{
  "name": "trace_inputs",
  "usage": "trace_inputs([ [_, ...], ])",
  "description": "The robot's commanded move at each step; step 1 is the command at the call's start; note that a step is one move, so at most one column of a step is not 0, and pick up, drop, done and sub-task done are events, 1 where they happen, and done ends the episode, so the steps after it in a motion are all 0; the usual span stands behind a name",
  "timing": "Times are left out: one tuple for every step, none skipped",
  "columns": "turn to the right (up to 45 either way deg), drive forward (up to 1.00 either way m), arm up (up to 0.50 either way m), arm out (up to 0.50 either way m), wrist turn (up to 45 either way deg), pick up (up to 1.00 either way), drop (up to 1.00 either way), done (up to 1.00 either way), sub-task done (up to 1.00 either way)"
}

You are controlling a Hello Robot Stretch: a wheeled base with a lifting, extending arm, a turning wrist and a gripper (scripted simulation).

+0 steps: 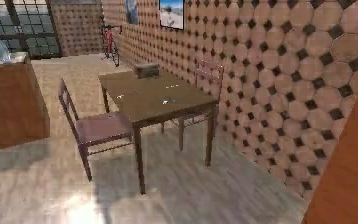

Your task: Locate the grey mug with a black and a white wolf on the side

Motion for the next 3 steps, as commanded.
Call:
trace_inputs([
  [-45.0,0.00,0.00,0.00,0.0,0.00,0.00,0.00,0.00],
  [-45.0,0.00,0.00,0.00,0.0,0.00,0.00,0.00,0.00],
  [-30.0,0.00,0.00,0.00,0.0,0.00,0.00,0.00,0.00],
])
